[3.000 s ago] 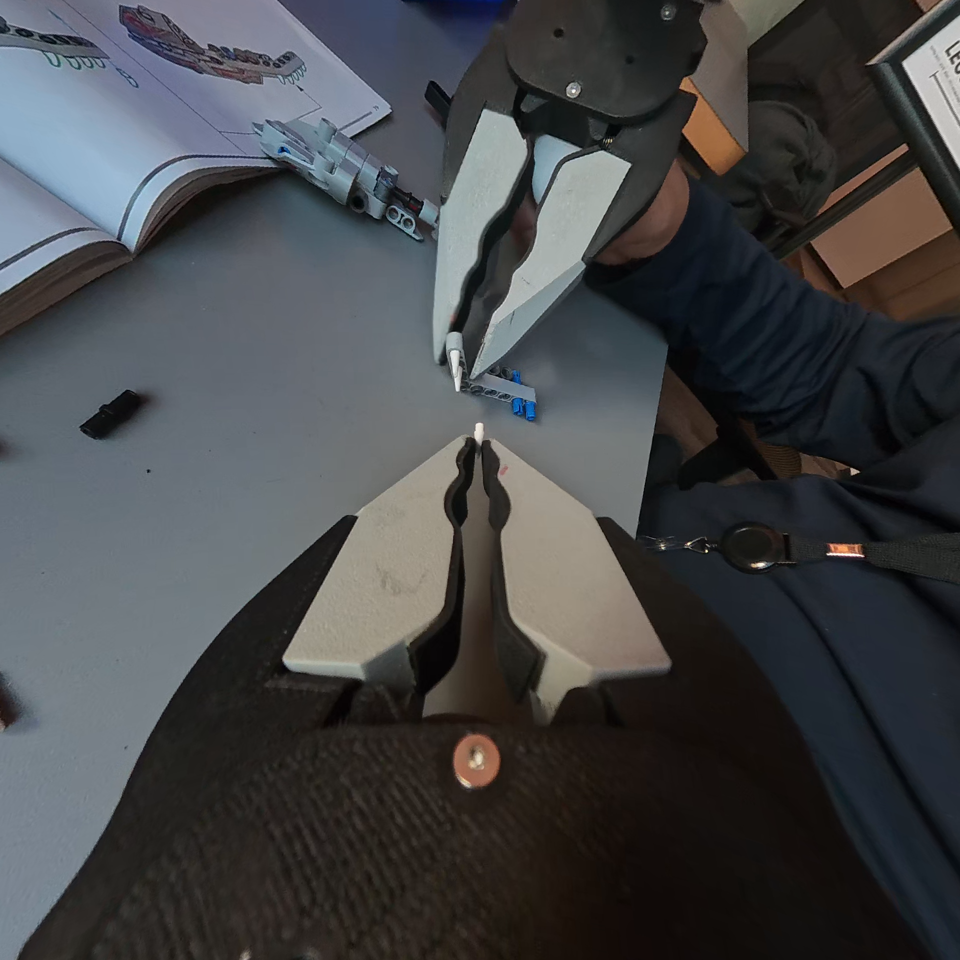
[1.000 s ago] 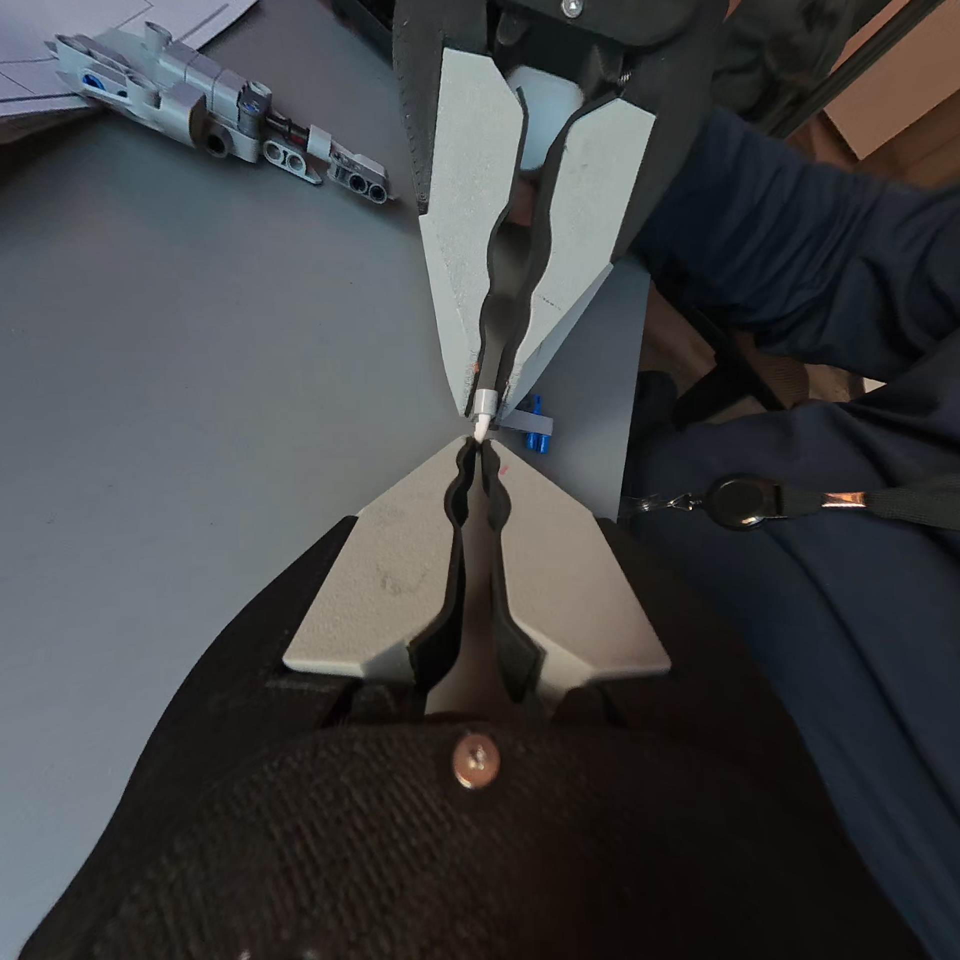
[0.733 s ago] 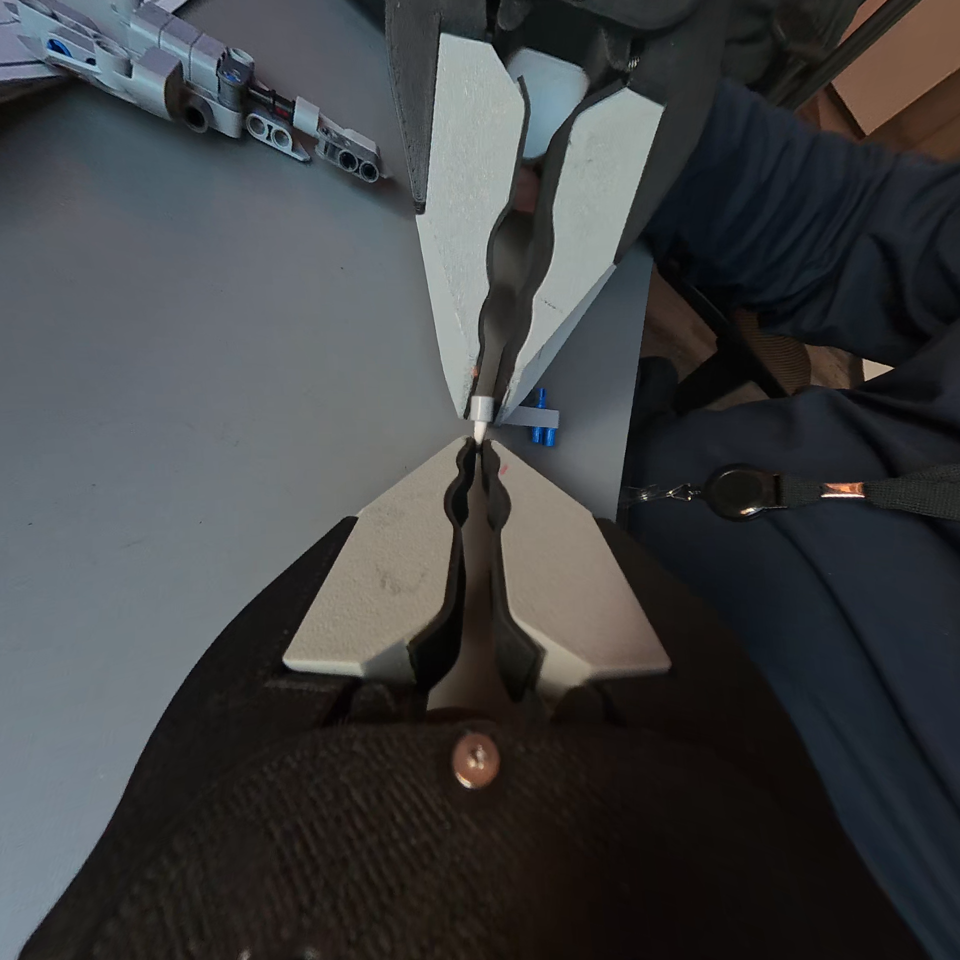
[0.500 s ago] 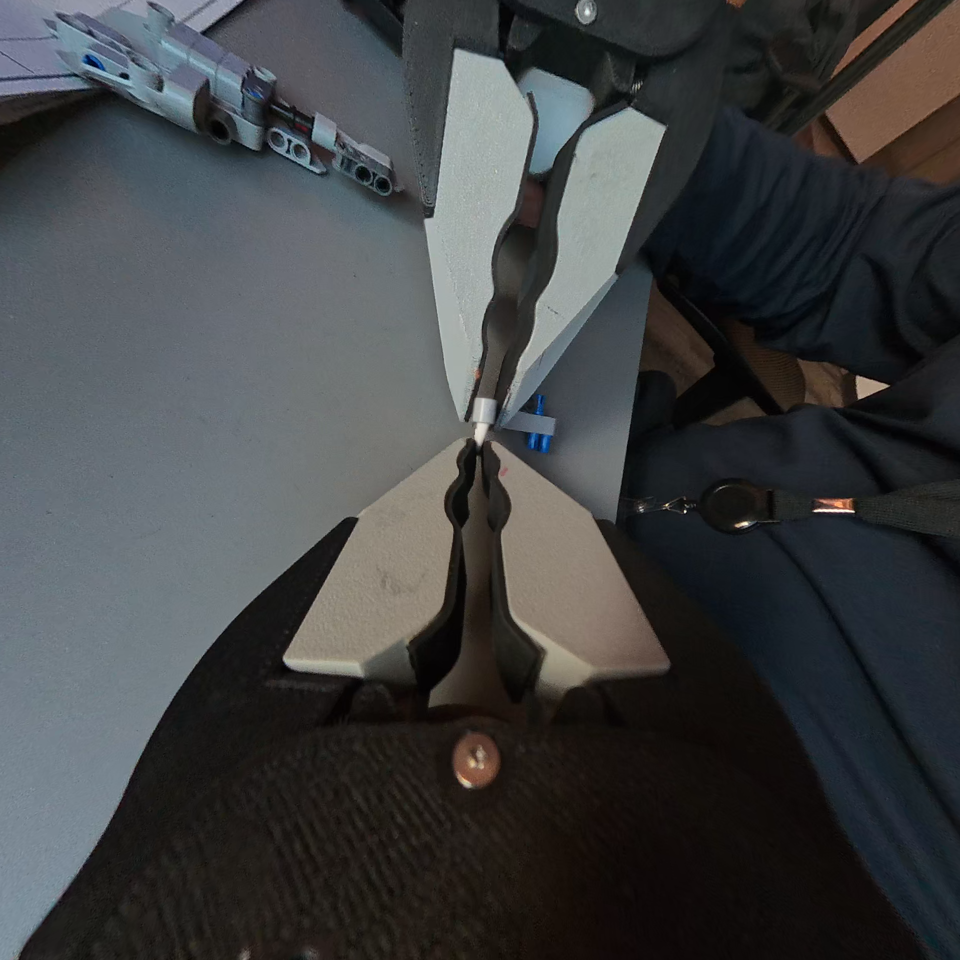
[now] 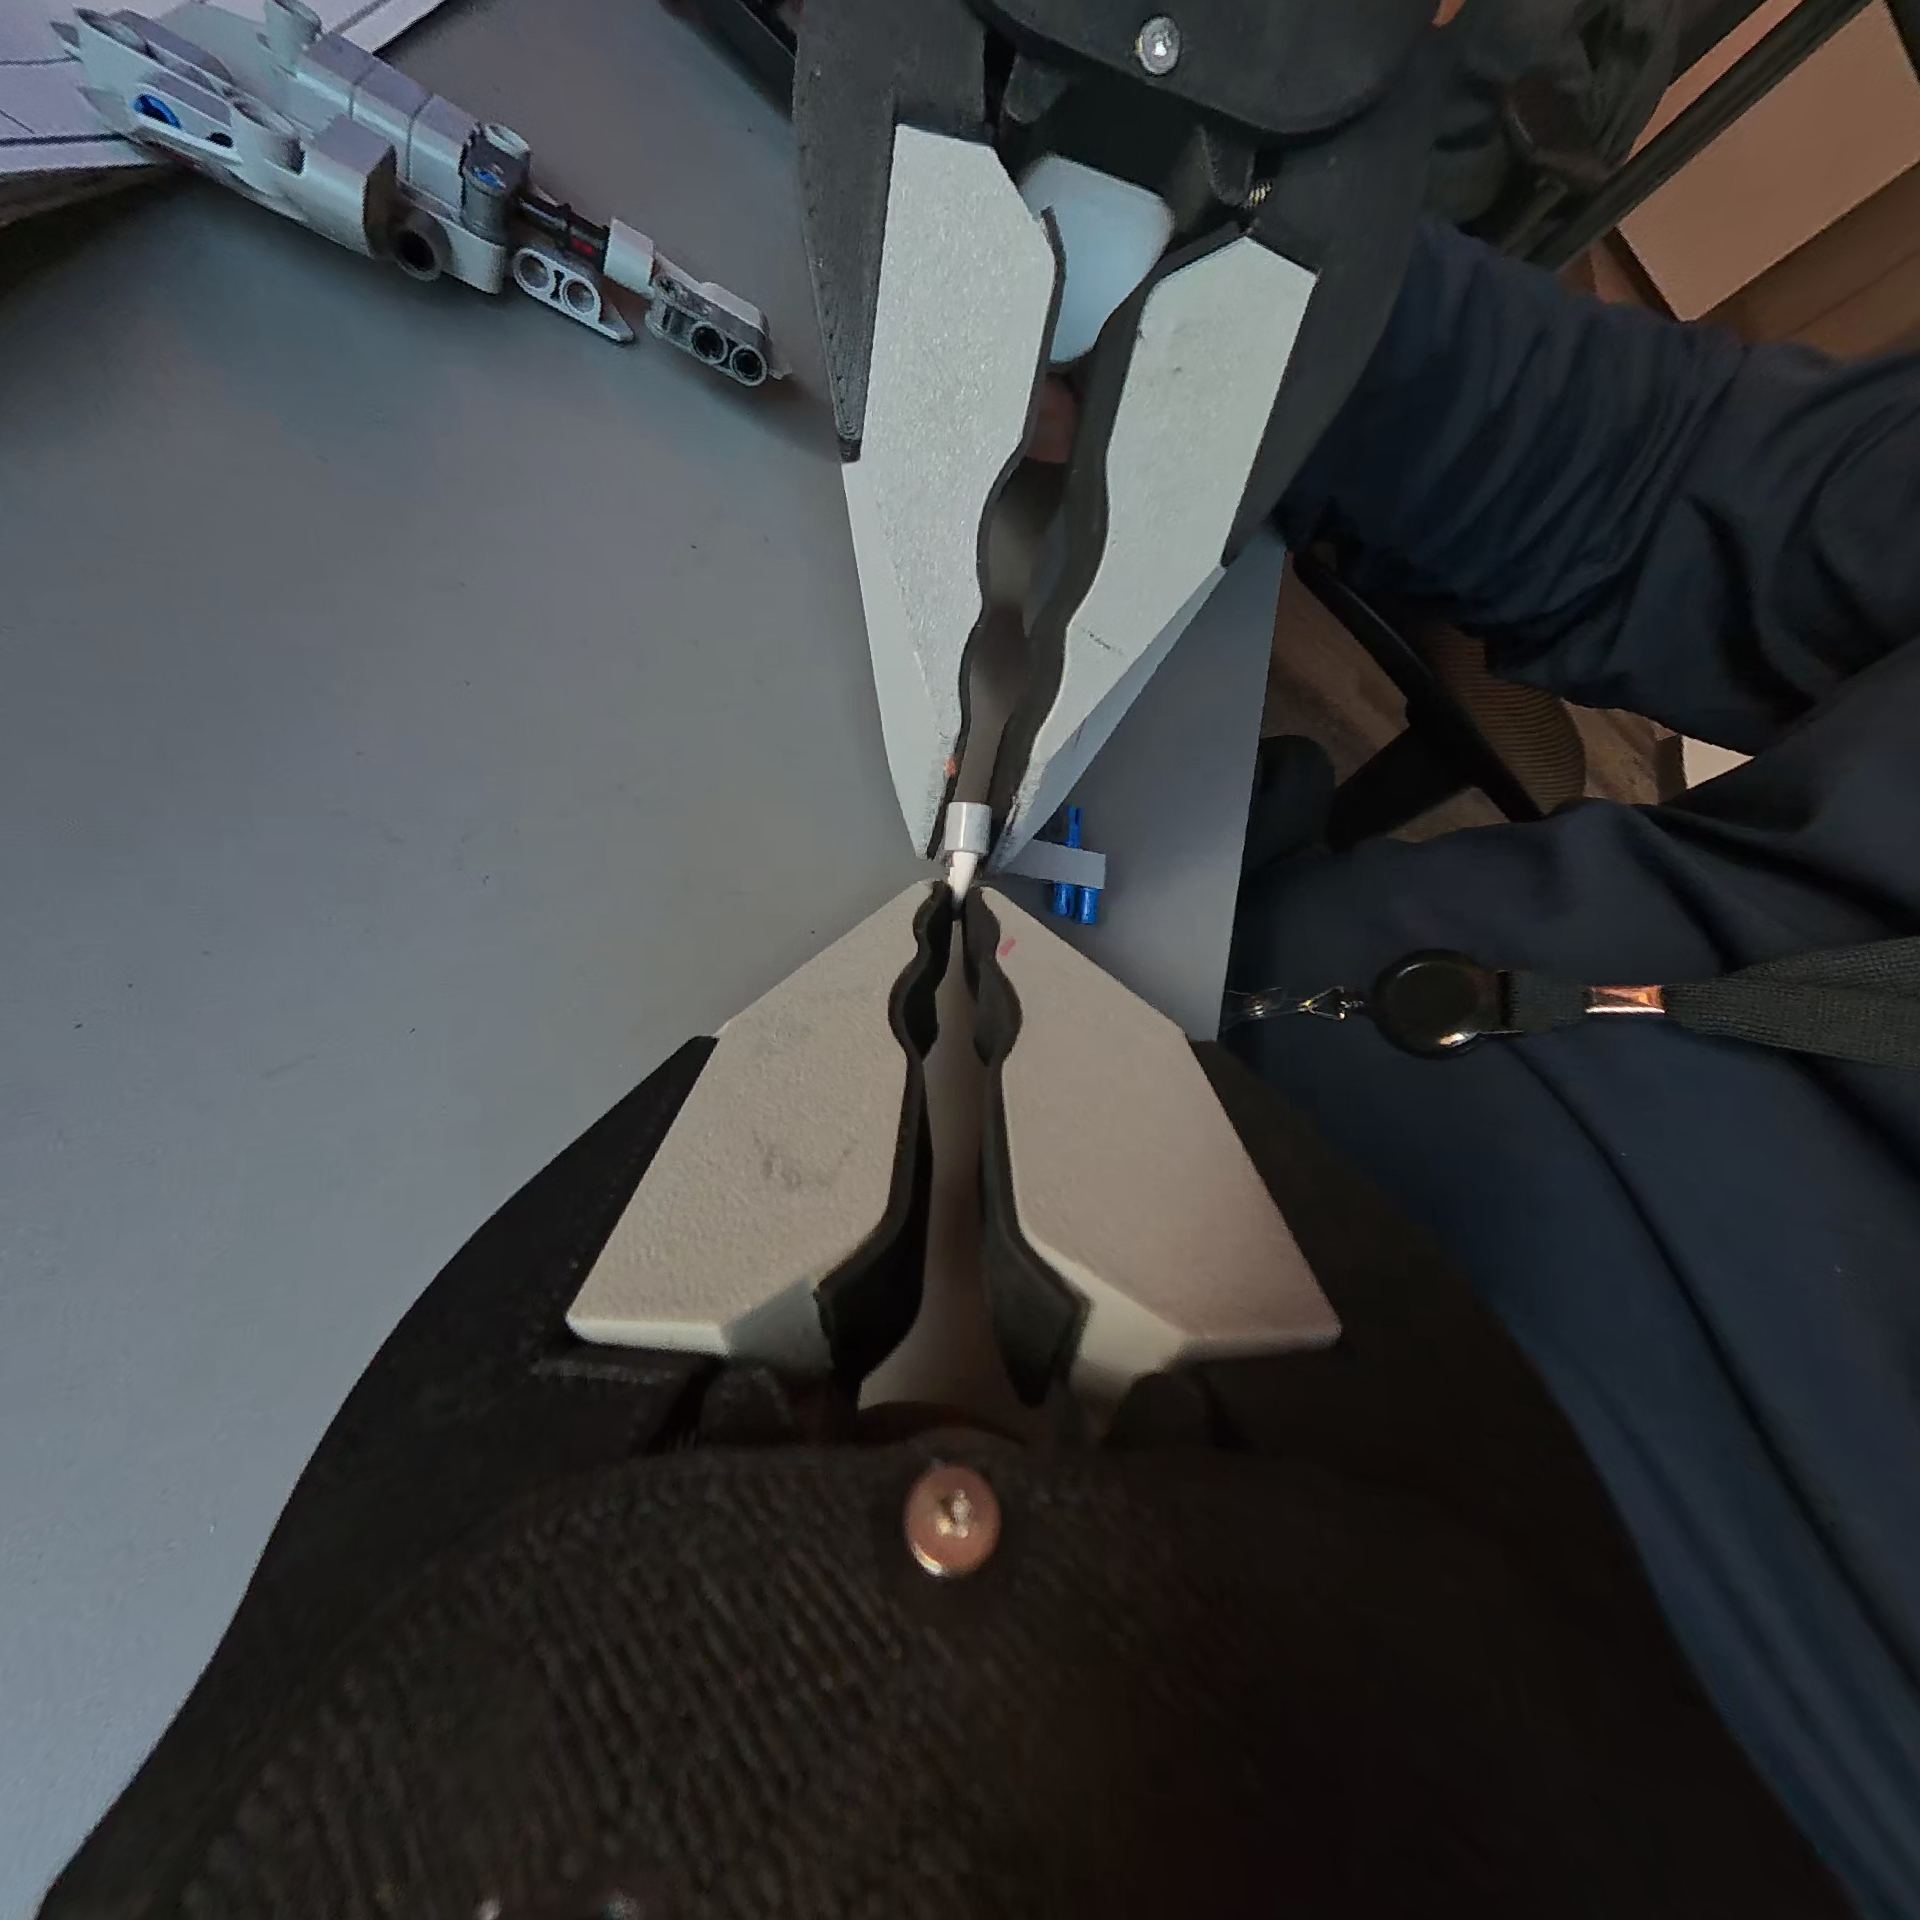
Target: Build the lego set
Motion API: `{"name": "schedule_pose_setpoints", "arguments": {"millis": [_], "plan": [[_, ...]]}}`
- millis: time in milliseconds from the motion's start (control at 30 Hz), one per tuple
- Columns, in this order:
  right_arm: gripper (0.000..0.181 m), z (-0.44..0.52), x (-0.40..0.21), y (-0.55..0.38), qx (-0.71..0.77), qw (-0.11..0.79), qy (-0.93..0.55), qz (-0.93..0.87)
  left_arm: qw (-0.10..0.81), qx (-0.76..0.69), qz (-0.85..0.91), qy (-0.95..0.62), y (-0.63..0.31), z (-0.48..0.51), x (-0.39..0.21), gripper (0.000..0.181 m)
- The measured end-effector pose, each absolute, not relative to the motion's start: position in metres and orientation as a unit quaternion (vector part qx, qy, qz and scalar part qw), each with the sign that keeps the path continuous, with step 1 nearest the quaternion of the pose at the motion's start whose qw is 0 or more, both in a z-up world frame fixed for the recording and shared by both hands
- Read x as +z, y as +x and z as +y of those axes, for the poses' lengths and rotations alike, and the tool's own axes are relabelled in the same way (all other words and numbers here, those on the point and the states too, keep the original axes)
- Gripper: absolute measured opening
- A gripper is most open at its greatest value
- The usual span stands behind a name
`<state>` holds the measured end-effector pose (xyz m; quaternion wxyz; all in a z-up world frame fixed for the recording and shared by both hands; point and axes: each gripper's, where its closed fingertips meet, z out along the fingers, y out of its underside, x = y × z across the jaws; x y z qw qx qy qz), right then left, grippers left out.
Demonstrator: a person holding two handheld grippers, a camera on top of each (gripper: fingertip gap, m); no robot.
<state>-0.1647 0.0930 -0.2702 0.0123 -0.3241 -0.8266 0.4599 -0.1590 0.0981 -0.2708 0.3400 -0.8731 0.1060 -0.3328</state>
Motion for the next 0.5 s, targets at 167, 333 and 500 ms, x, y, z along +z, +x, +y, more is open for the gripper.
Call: {"name": "schedule_pose_setpoints", "arguments": {"millis": [167,333,500], "plan": [[0.005,0.0920,-0.2714,-0.1636,0.456,0.009,-0.321,-0.830,0.339,-0.332,0.110,-0.874,-0.1575,0.0982,-0.2711,0.000],[0.005,0.0946,-0.2703,-0.1663,0.464,-0.004,-0.336,-0.820,0.343,-0.330,0.099,-0.874,-0.1597,0.1008,-0.2712,0.000],[0.006,0.0981,-0.2650,-0.1675,0.493,-0.044,-0.359,-0.791,0.352,-0.347,0.085,-0.865,-0.1600,0.1043,-0.2677,0.000]]}}
